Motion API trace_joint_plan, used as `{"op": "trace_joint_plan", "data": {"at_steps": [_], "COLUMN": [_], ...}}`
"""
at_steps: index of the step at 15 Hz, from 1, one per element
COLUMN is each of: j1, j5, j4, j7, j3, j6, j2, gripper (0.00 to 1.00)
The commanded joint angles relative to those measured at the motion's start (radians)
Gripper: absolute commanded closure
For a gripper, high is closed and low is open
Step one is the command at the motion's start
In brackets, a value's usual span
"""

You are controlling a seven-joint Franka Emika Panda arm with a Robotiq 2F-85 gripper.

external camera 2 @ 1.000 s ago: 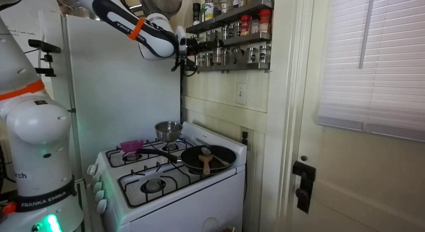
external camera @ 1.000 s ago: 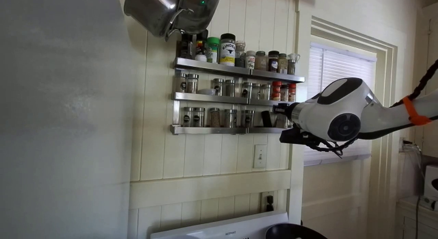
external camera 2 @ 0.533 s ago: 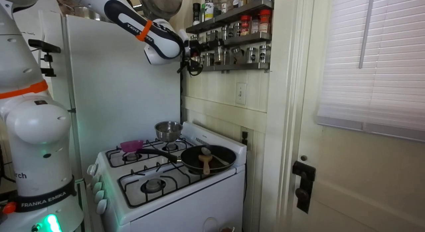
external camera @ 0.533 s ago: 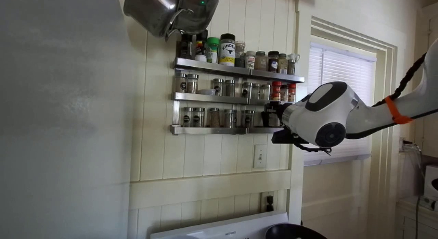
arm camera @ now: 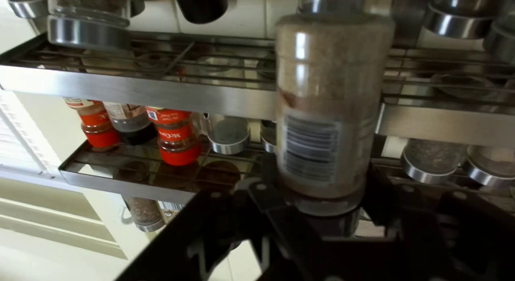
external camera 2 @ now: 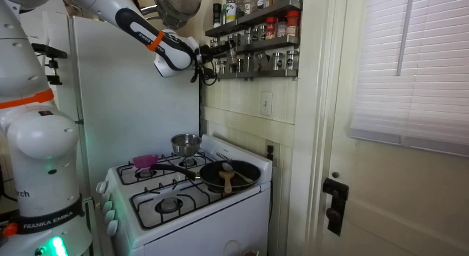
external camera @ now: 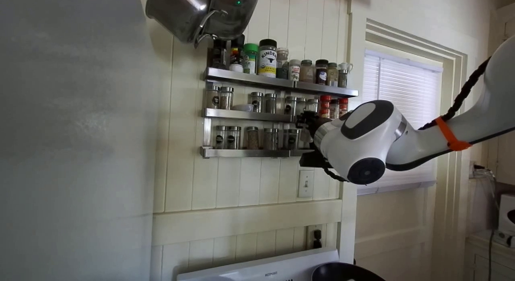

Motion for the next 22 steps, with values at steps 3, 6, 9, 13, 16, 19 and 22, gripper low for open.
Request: {"op": "trace_joint_plan", "data": {"at_steps": [3, 6, 9, 13, 16, 19, 22], "j1": [-0.029, -0.038, -0.047, -0.046, -0.045, -0.048, -0.052], "j5": [-0.009, 0.003, -0.007, -0.008, -0.007, -0.007, -0.006], "j4": [-0.121, -0.097, -0.084, -0.031, -0.003, 0.007, 0.001], "j7": [0.14, 0.119, 0.13, 0.113, 0.105, 0.107, 0.117], "j3": [0.0, 0.0, -0.001, 0.005, 0.013, 0.018, 0.015], "j6": [-0.139, -0.118, -0.15, -0.141, -0.141, -0.145, -0.147], "j2": [-0.025, -0.001, 0.013, 0.034, 0.048, 0.06, 0.068], "gripper": [0.75, 0.5, 0.75, 0.75, 0.75, 0.75, 0.75]}}
